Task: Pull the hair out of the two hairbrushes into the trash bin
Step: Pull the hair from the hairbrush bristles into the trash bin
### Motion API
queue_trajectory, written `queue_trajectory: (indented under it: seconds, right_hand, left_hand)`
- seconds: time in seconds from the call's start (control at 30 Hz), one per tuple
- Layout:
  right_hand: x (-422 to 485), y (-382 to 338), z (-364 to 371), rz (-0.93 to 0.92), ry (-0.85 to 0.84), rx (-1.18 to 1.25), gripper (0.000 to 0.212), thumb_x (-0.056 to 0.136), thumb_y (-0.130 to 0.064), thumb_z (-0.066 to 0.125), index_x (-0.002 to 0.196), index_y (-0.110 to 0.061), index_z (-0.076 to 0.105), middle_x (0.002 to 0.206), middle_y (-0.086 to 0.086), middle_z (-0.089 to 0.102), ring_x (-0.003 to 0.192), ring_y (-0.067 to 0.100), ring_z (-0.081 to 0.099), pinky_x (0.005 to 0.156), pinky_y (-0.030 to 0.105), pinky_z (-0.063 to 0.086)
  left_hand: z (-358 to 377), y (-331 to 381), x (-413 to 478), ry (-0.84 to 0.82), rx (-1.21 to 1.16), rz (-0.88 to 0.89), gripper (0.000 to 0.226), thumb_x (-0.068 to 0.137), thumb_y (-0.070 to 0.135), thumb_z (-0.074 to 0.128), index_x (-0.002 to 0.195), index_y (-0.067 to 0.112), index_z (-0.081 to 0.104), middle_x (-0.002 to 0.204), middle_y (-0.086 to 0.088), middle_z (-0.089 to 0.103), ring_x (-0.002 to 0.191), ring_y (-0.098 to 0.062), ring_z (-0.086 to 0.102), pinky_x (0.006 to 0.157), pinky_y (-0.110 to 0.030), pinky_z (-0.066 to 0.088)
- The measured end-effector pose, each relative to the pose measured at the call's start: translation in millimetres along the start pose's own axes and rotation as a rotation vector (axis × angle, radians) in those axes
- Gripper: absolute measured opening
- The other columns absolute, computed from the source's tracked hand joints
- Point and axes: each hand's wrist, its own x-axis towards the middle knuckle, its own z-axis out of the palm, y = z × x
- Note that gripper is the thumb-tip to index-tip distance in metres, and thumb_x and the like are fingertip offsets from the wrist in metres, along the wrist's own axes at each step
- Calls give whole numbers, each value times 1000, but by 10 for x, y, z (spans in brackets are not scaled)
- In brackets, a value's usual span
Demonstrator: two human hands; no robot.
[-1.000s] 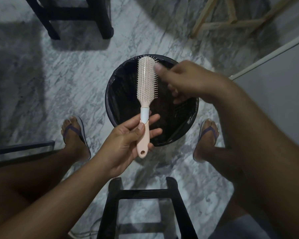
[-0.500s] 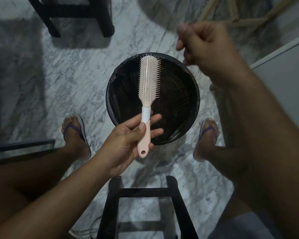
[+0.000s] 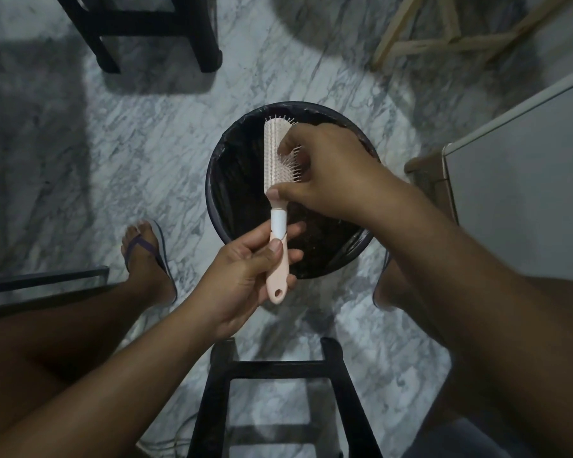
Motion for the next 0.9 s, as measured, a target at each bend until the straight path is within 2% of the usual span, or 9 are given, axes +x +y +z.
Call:
queue_trajectory:
  seconds: [0.07,0.2,0.33,0.4,0.57,0.67,0.77,0.83,0.9]
  right_hand:
    - [4,-13,-15,23,30,80,32,79,-33,84,105,-18,74,91,-2,69,67,0,57,62,8,45]
    - [31,33,-170,16,114,235,5,87,-19,76,90,-15,80,71,-3,73,55,6,68,68,20,59]
    - [120,123,-304,84,376,549,12,96,-13,61,91,-11,72,71,2,74,54,6,66,56,23,57]
    - [154,189,-310,131,469,482,19,100,-21,54,91,-14,69,67,-2,72,52,-1,61,60,26,53]
    - [73,147,-88,170,66,161,73,87,-70,54,70,1,61,61,11,65,52,28,59,59,40,54]
    - [59,119,-103,151,-36,173,70,82,-64,67,72,6,65,61,17,68,56,33,65,61,42,56]
    - [45,143,-250,192,-105,162,53,85,-56,70,72,-4,75,56,4,70,55,21,72,62,29,59]
    - [36,139,-265,182,-55,74,45,82,-53,74,66,-11,76,51,1,68,50,12,68,58,22,56]
    - [44,123,-224,120,29,-26,42,81,-50,77,63,-12,74,53,3,67,52,14,66,66,30,59]
  left_hand:
    - [-13,-5,1,2,8,3,42,98,7,49,139,14,55,131,2,69,86,-9,66,69,-31,55]
    - [-8,16,3,-55,-90,-8,47,92,10,52,138,12,55,134,-1,67,84,-10,65,65,-29,54]
    - [-7,36,20,-75,-127,-2,47,92,10,52,139,12,54,135,-2,66,84,-11,64,64,-29,54]
    - [-8,28,16,-81,-108,3,46,93,10,51,138,12,55,135,-2,66,84,-12,64,64,-29,53]
    - [-7,-3,13,-93,-38,6,46,92,11,52,138,13,55,136,-2,66,85,-13,63,65,-30,54]
    - [-19,-20,5,-93,-1,6,46,92,12,53,137,15,56,135,-2,66,86,-13,64,67,-30,55]
    - [-22,-45,-6,-98,-1,1,45,93,11,52,137,14,56,135,-2,66,86,-12,64,67,-31,55]
    - [-18,-63,-2,-92,2,-3,45,93,11,52,138,14,56,135,-2,66,86,-12,65,67,-30,55]
    - [-15,-66,8,-82,8,0,45,93,12,52,138,14,56,134,-2,67,86,-12,65,66,-30,55]
